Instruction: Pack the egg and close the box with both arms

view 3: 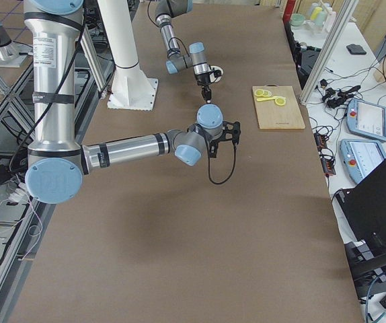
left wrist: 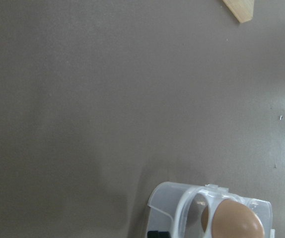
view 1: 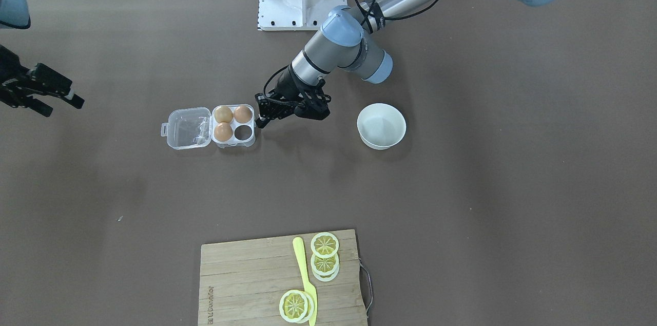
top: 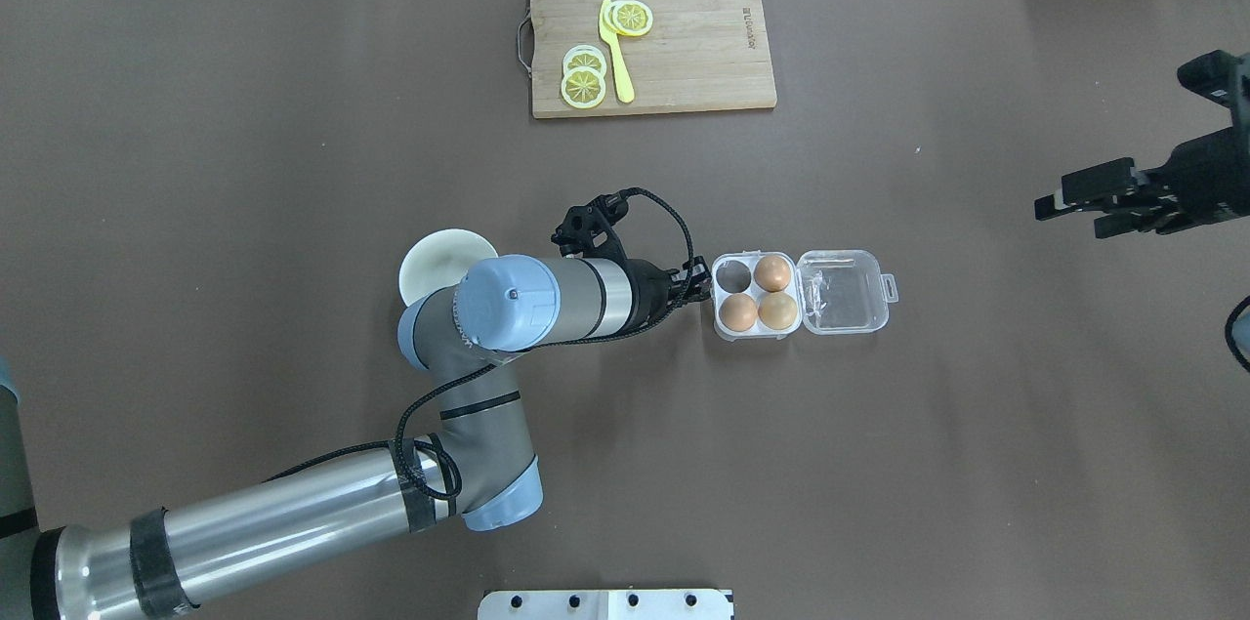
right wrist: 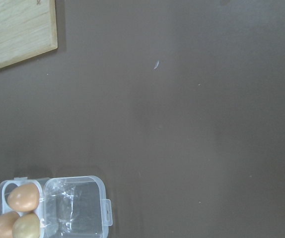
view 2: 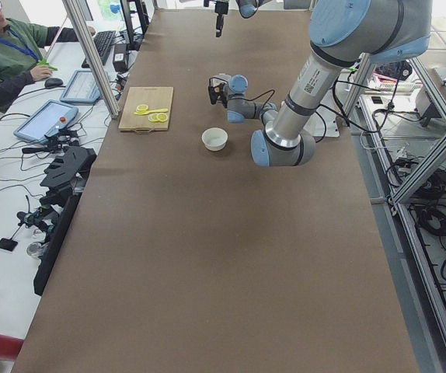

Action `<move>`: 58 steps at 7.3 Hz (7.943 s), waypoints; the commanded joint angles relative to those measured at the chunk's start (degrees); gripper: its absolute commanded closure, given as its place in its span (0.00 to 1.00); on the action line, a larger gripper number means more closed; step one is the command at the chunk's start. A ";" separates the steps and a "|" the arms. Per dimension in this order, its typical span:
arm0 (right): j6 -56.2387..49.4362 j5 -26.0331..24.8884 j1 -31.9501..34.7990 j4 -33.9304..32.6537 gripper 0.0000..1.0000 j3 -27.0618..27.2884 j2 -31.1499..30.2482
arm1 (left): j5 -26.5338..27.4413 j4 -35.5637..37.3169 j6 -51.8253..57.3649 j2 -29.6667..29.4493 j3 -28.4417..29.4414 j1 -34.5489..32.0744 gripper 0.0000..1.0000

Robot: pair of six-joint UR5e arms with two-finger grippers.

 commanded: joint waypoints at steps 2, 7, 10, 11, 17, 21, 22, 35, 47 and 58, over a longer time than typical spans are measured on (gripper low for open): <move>5.66 -8.96 -9.67 2.48 0.01 -3.41 5.16 | 0.00 -0.23 0.11 0.00 -0.07 0.00 1.00; 17.44 -13.97 -15.91 28.93 0.02 -18.00 8.85 | 0.00 -0.50 0.11 0.09 -0.07 0.00 1.00; 17.18 -14.26 -16.89 29.39 0.35 -18.53 8.77 | 0.00 -0.50 0.19 0.18 -0.07 0.00 1.00; 17.18 -14.25 -16.98 29.39 0.36 -18.62 8.42 | 0.00 -0.50 0.19 0.18 -0.07 0.00 1.00; 17.44 -14.17 -17.24 30.62 0.45 -18.53 7.36 | -0.09 -0.59 0.19 0.44 -0.24 0.17 1.00; 17.44 -12.94 -17.24 30.62 0.64 -18.45 7.36 | -0.09 -0.76 0.19 0.53 -0.33 0.26 1.00; 17.44 -12.94 -17.24 30.62 0.64 -18.45 7.36 | -0.09 -0.76 0.19 0.53 -0.33 0.26 1.00; 17.88 -11.62 -16.98 30.62 0.65 -17.57 7.36 | 0.00 -1.37 0.28 0.70 -0.42 0.35 1.00; 17.88 -9.68 -16.19 30.62 0.73 -17.57 7.62 | 0.00 -1.64 0.28 1.05 -0.51 0.53 1.00; 17.97 -8.81 -15.05 30.62 0.84 -15.81 7.62 | 0.00 -1.90 0.28 1.14 -0.86 0.61 1.00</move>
